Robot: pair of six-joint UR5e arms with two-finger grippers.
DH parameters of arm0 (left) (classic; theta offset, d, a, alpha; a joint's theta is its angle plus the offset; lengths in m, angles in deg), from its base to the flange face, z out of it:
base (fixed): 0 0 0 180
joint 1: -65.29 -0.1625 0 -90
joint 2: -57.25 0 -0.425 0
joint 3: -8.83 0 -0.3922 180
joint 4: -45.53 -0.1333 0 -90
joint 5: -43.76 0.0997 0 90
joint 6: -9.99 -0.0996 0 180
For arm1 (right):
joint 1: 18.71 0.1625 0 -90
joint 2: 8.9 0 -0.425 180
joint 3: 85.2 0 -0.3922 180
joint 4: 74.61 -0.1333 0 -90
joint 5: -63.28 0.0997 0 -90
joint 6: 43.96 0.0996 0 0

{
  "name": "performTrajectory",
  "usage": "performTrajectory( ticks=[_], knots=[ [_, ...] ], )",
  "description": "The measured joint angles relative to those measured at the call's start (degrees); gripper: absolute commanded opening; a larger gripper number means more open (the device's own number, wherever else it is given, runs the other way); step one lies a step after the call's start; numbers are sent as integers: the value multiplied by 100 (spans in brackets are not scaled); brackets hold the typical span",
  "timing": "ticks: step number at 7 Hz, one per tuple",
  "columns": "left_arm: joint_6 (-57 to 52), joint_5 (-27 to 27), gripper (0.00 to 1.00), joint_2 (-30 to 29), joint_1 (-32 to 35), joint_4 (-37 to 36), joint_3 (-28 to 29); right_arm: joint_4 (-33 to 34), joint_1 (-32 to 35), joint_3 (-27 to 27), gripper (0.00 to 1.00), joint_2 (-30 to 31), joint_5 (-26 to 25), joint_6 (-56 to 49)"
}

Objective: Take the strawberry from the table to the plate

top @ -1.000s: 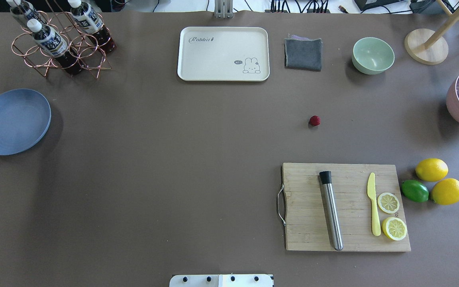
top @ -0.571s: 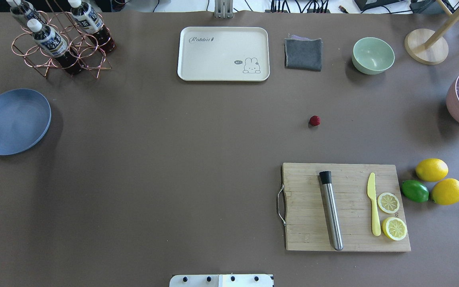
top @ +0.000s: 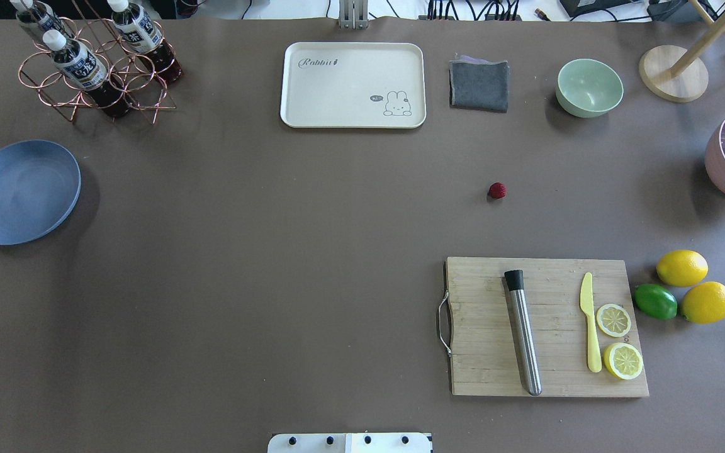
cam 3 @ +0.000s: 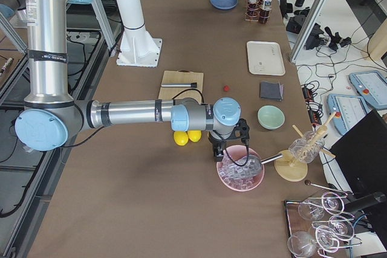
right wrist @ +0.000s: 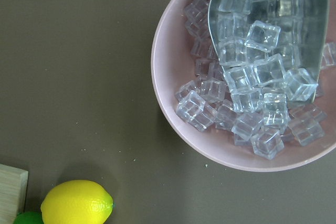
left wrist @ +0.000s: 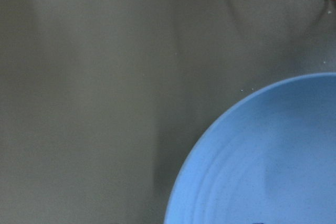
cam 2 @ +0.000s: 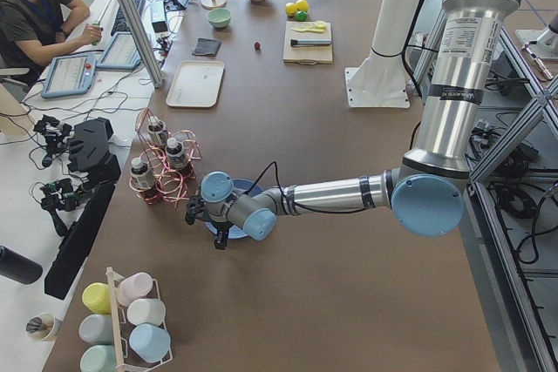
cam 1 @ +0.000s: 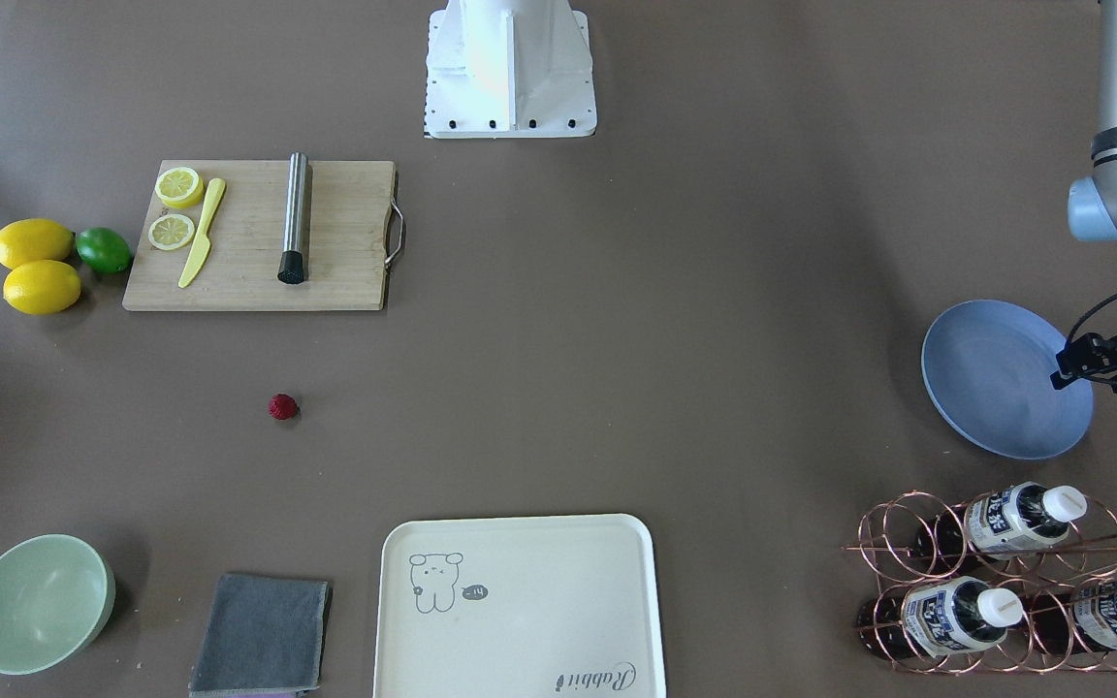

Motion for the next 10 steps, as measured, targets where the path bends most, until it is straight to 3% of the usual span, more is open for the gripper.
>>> performTrajectory(
  ticks=[2,3,4,8,10],
  knots=[
    [1,-17,57,1,0,7,58,1,-1,17,100,18,7,0],
    [3,-15,17,1,0,18,93,1,-1,33,100,24,8,4],
    [94,-13,0,1,0,31,119,1,-1,48,100,29,11,6],
    [665,-58,0,0,-4,132,90,3,-1,203,100,52,24,18],
    [1056,-490,0,-12,16,56,-238,-2,-158,547,100,-58,8,726]
  ],
)
